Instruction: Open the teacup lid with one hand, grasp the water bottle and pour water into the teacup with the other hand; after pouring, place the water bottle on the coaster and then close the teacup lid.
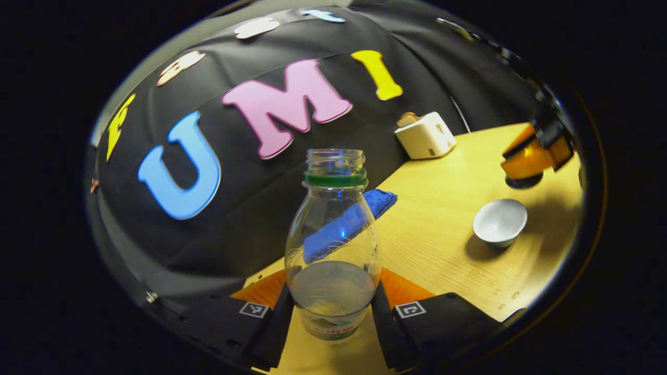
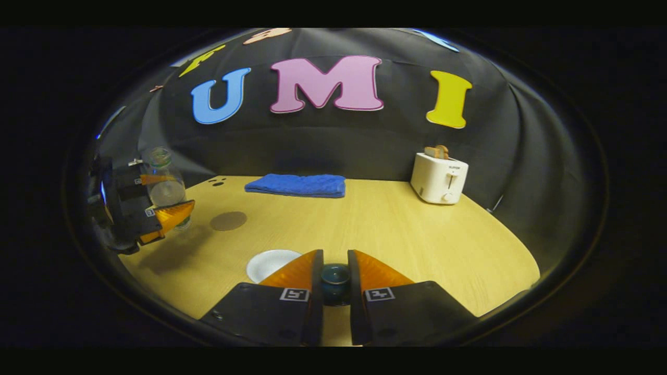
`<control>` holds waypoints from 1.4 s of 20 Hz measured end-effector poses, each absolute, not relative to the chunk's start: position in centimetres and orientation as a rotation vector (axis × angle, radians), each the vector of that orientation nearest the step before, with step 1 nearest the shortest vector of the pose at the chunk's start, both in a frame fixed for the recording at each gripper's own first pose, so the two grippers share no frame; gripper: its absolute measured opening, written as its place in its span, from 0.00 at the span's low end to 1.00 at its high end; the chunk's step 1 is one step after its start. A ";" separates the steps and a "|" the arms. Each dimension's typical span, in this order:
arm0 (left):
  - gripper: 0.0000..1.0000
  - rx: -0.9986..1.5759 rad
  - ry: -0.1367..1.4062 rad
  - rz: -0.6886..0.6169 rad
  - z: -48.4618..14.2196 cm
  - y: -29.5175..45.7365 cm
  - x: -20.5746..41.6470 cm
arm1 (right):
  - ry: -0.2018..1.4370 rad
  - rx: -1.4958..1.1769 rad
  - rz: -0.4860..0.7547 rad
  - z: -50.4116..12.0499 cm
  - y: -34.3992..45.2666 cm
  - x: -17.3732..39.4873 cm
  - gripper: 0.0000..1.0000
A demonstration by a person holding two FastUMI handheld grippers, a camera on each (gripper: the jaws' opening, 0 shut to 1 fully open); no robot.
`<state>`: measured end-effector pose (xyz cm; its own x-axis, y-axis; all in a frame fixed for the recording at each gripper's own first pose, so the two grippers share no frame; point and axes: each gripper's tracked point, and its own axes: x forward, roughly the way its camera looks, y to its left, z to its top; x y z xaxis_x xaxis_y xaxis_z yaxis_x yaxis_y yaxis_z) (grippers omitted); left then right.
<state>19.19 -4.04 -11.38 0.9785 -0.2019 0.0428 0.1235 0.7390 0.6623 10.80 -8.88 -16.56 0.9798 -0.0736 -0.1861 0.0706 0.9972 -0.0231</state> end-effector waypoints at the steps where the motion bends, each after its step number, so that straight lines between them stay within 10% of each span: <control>1: 0.73 0.764 -0.120 -0.189 -11.6 -4.8 19.3 | 0.188 -0.011 -0.082 -16.5 -9.6 10.6 0.24; 28: 0.73 1.554 -0.157 -0.320 -16.9 -11.3 24.4 | 0.183 0.031 -0.128 -16.0 -16.8 7.7 0.24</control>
<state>24.37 -11.34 -16.89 0.9488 -0.2988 -0.1023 0.1029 -0.0139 0.9946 7.68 -16.82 -16.02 0.9751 -0.1242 -0.1838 0.1299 0.9913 0.0192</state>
